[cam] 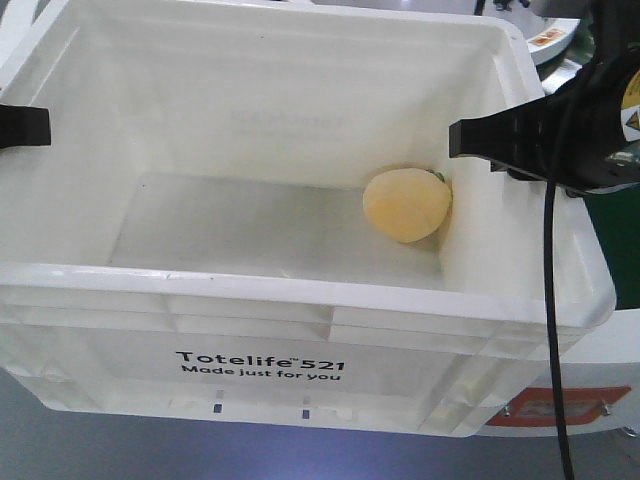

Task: Place moving items into box and shelve
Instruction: 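Hold the tote raised with both grippers while the base turns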

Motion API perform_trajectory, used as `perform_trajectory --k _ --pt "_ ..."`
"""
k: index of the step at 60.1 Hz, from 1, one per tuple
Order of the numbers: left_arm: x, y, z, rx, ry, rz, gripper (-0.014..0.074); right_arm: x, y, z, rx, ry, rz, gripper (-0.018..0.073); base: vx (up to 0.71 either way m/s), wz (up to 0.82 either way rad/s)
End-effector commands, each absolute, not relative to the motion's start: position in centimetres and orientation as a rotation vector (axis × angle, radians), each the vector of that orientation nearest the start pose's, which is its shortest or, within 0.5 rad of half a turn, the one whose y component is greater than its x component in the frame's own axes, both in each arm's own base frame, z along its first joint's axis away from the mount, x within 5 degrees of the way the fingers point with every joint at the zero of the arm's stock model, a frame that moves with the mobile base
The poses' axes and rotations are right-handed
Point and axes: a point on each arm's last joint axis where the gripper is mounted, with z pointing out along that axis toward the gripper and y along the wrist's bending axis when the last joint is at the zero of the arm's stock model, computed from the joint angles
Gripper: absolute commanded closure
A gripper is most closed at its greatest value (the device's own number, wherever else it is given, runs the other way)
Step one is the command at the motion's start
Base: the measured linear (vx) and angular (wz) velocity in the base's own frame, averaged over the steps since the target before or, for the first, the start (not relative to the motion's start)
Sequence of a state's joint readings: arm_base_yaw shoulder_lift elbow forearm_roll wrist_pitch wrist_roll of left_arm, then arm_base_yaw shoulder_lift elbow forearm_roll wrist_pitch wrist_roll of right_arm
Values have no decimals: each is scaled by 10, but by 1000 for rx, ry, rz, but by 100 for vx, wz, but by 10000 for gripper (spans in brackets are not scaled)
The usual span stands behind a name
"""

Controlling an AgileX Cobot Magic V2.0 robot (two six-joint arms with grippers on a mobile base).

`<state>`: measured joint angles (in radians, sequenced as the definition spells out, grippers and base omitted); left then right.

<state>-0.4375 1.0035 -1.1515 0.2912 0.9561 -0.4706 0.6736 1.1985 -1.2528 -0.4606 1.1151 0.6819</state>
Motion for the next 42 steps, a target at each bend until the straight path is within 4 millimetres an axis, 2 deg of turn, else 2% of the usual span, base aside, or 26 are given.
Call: perform_trajectory --k 1,42 --pt "175 -56 435 52 2036 -146 613 202 104 414 -94 2235 -26 571 -8 48" --pt "175 -56 435 52 2036 -146 613 201 103 414 -92 2240 -31 571 -7 52"
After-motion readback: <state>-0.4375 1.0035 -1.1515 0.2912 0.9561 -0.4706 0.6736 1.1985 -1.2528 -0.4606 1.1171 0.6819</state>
